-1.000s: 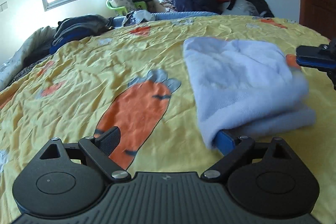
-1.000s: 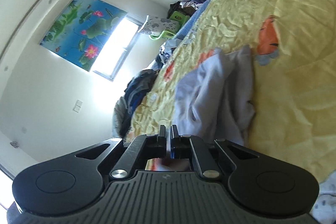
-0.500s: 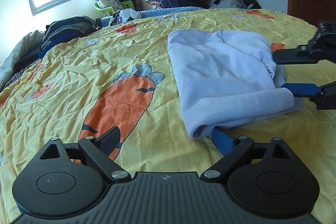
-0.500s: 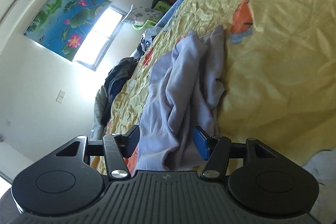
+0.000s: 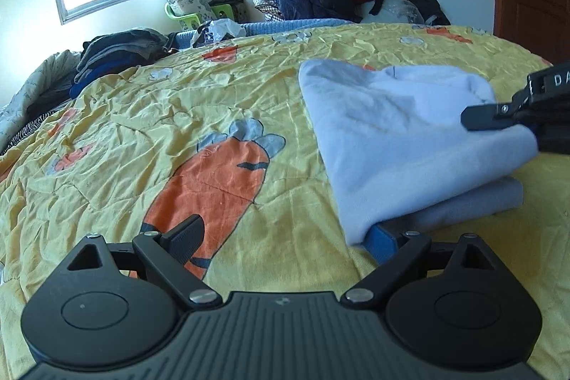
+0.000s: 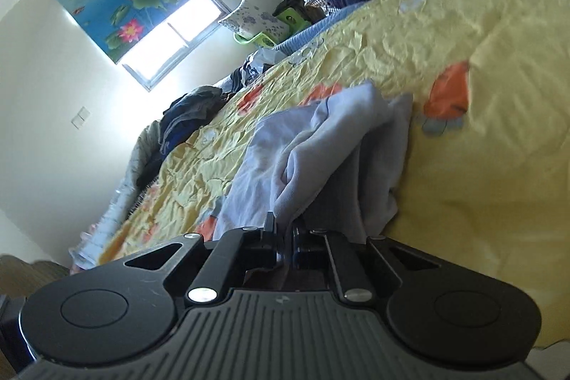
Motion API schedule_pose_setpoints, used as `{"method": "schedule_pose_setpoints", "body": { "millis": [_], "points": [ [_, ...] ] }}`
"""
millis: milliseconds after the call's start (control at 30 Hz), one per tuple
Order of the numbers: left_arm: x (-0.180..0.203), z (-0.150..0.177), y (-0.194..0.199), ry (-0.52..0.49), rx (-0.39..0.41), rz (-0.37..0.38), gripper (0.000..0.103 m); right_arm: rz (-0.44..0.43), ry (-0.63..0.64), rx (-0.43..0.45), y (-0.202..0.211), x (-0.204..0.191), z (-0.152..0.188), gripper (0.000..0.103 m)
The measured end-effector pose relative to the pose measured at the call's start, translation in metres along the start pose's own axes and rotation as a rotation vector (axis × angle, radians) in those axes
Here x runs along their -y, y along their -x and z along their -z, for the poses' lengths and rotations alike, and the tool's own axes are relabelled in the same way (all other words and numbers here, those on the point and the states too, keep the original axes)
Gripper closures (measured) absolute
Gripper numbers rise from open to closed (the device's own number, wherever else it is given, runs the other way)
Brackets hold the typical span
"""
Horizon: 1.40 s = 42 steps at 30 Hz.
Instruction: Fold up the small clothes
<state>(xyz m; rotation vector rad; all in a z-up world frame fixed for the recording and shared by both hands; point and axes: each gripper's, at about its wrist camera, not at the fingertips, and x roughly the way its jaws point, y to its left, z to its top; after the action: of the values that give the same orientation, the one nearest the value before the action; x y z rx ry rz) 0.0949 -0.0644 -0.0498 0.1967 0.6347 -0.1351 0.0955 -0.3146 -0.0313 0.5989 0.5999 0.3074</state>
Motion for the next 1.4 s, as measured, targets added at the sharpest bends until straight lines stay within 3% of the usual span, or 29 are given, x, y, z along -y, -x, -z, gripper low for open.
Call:
{"method": "schedule_pose_setpoints", "body": {
  "millis": [200, 233, 333, 400, 500, 633, 733, 833, 1033, 1200, 1300, 1400],
  "points": [
    [0.002, 0.01, 0.001, -0.032, -0.026, 0.008, 0.008, 0.052, -0.007, -0.035, -0.008, 0.016, 0.008, 0.09],
    [0.0, 0.011, 0.002, -0.038, -0.031, 0.006, 0.008, 0.063, -0.003, -0.05, -0.01, 0.017, 0.009, 0.079],
    [-0.009, 0.012, 0.012, -0.045, -0.032, 0.013, 0.008, 0.071, -0.005, -0.04, -0.001, 0.017, 0.008, 0.075],
    [-0.016, 0.01, 0.022, -0.041, -0.024, 0.019, 0.008, 0.118, 0.003, 0.021, 0.015, 0.018, 0.004, 0.068],
    [-0.022, -0.003, 0.033, -0.026, 0.012, 0.053, 0.008, 0.21, 0.096, 0.113, 0.029, 0.005, -0.004, 0.07],
    [-0.014, -0.035, 0.029, 0.006, 0.044, 0.152, 0.008, 0.136, 0.204, 0.055, 0.007, -0.017, -0.011, 0.071],
    [0.0, -0.051, 0.013, 0.012, 0.041, 0.204, 0.008, 0.194, 0.325, -0.001, -0.021, -0.032, -0.006, 0.068],
    [0.019, -0.052, -0.011, -0.024, -0.013, 0.169, 0.008, 0.283, 0.373, -0.011, -0.034, -0.031, -0.003, 0.07],
    [0.024, -0.04, -0.025, -0.022, -0.061, 0.154, 0.008, 0.274, 0.383, 0.042, -0.011, -0.041, -0.002, 0.064],
    [0.025, -0.039, -0.026, -0.019, -0.067, 0.15, 0.008, 0.294, 0.404, -0.02, -0.026, -0.037, 0.001, 0.058],
    [0.024, -0.039, -0.027, -0.029, -0.064, 0.148, 0.008, 0.275, 0.368, -0.005, -0.023, -0.034, 0.001, 0.057],
    [0.019, -0.042, -0.029, -0.036, -0.051, 0.151, 0.008, 0.252, 0.337, 0.028, -0.012, -0.031, -0.003, 0.039]
  ]
}}
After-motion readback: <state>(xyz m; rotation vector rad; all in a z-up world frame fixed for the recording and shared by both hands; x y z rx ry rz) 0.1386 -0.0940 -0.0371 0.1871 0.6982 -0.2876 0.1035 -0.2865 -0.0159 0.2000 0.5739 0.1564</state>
